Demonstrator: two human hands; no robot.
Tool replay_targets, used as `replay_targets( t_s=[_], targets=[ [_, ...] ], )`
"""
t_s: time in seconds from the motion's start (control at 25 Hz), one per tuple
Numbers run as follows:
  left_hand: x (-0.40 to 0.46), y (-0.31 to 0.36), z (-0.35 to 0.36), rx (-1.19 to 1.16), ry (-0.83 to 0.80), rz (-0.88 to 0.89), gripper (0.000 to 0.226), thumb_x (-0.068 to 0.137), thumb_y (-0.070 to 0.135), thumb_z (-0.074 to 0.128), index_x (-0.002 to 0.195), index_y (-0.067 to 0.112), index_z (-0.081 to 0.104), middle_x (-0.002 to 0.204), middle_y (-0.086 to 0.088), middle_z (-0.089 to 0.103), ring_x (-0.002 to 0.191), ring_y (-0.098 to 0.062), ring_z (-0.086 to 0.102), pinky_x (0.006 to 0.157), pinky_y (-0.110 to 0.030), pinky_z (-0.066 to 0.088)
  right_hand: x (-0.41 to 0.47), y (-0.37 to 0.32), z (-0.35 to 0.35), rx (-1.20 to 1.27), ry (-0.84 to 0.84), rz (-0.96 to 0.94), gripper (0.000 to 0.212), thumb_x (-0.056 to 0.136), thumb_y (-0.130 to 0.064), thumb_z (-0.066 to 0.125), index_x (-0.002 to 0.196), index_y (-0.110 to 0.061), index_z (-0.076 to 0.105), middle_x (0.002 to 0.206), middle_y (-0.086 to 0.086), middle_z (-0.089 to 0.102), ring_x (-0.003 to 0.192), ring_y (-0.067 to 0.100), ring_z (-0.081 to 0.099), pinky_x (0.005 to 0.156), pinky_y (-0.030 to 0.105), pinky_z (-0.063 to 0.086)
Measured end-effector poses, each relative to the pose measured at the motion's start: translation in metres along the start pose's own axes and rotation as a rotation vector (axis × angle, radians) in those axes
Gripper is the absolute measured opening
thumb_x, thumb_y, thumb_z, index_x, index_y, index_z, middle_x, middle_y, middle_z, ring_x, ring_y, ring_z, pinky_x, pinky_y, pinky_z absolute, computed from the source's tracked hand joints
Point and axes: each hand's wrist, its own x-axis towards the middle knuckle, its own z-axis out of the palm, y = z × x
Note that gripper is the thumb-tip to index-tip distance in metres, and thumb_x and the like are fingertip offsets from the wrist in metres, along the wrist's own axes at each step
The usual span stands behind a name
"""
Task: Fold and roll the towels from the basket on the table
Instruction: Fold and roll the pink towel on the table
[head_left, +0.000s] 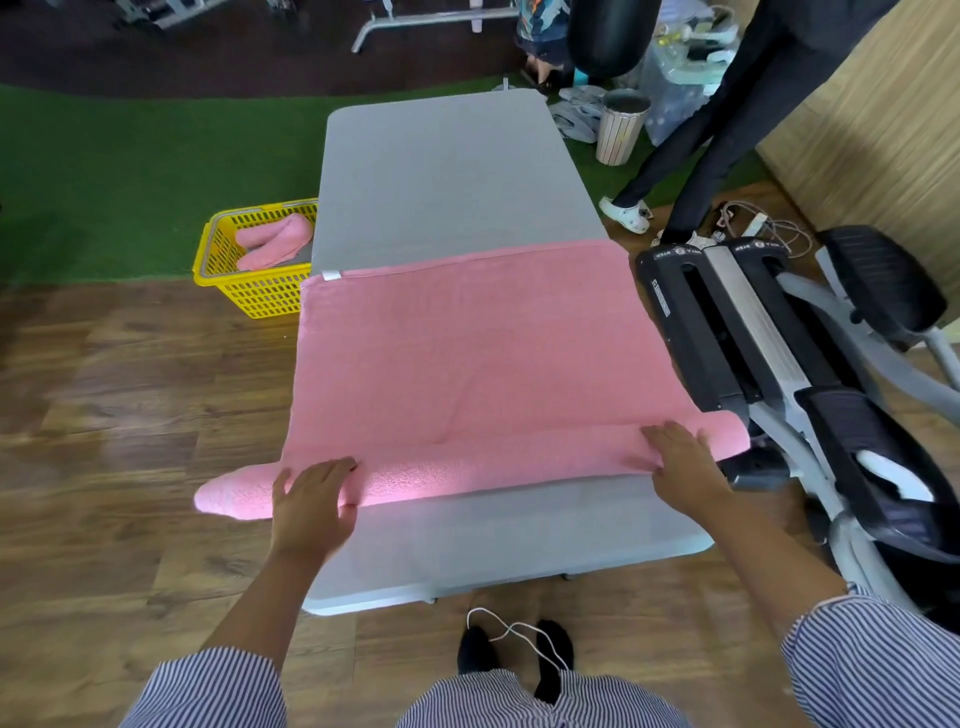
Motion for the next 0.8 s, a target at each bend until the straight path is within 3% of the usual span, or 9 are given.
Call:
replay_targets(
  t_s=[0.12, 0.28, 0.44, 0.52, 0.6, 0.72, 0.8],
  targets=[
    [-0.001, 0.003, -0.006, 0.069, -0.02, 0.008, 0.038, 0.065, 0.022, 0.066, 0.103, 0.018, 0.069, 0.089, 0.002, 0.073, 0.082, -0.023, 0.069, 0.087, -0.054, 0.044, -0.002, 0.001, 0.001, -0.001, 0.018, 0.02, 0.049, 0.088, -0.012, 0.048, 0.136, -0.015, 0.039, 0.138, 0.003, 0.044, 0.132, 0.021, 0.031, 0.115, 0.043, 0.009],
    [0.007, -0.004, -0.019, 0.11, -0.123, 0.014, 0.041, 0.071, 0.031, 0.042, 0.105, 0.024, 0.064, 0.089, 0.008, 0.072, 0.083, -0.018, 0.066, 0.092, -0.046, 0.037, 0.003, 0.004, -0.014, -0.056, -0.068, 0.005, 0.041, 0.089, -0.019, 0.046, 0.131, -0.02, 0.047, 0.135, -0.001, 0.05, 0.126, 0.022, 0.04, 0.111, 0.04, 0.019],
    [0.01, -0.005, -0.017, 0.037, 0.02, -0.03, 0.044, 0.073, 0.027, 0.047, 0.114, 0.019, 0.062, 0.113, 0.003, 0.066, 0.105, -0.021, 0.063, 0.096, -0.057, 0.04, 0.007, 0.001, -0.015, 0.005, 0.143, -0.044, 0.04, 0.09, -0.01, 0.044, 0.129, -0.015, 0.049, 0.135, 0.003, 0.049, 0.127, 0.023, 0.04, 0.112, 0.051, 0.021],
    [0.007, -0.005, -0.009, -0.016, -0.032, -0.066, 0.047, 0.076, 0.029, 0.048, 0.118, 0.017, 0.063, 0.118, 0.001, 0.066, 0.112, -0.022, 0.06, 0.102, -0.059, 0.034, 0.003, -0.001, -0.007, 0.096, 0.127, -0.022, 0.039, 0.092, -0.009, 0.041, 0.131, -0.012, 0.048, 0.135, 0.005, 0.048, 0.129, 0.022, 0.038, 0.114, 0.052, 0.017],
    [0.005, -0.007, -0.003, -0.036, -0.084, -0.036, 0.052, 0.073, 0.029, 0.064, 0.122, 0.015, 0.062, 0.12, -0.002, 0.065, 0.116, -0.024, 0.059, 0.105, -0.061, 0.028, -0.001, -0.001, 0.0, 0.129, 0.044, -0.002, 0.05, 0.089, -0.009, 0.047, 0.138, -0.011, 0.04, 0.141, 0.005, 0.041, 0.134, 0.021, 0.029, 0.115, 0.049, 0.01],
    [0.003, -0.009, -0.001, -0.018, -0.102, 0.005, 0.072, 0.052, 0.003, 0.084, 0.121, 0.011, 0.062, 0.113, -0.006, 0.067, 0.108, -0.029, 0.063, 0.099, -0.068, 0.034, -0.003, -0.002, 0.003, 0.071, -0.005, 0.012, 0.065, 0.082, -0.004, 0.054, 0.142, -0.014, 0.03, 0.145, 0.003, 0.033, 0.138, 0.02, 0.022, 0.116, 0.045, 0.005],
    [0.001, -0.006, -0.002, -0.007, -0.079, -0.006, 0.067, 0.051, -0.002, 0.084, 0.114, 0.01, 0.065, 0.104, -0.006, 0.071, 0.097, -0.029, 0.068, 0.091, -0.067, 0.041, -0.004, -0.005, 0.004, 0.031, 0.037, 0.019, 0.06, 0.085, -0.006, 0.053, 0.141, -0.013, 0.031, 0.143, 0.004, 0.036, 0.136, 0.021, 0.026, 0.116, 0.045, 0.008]
  ],
)
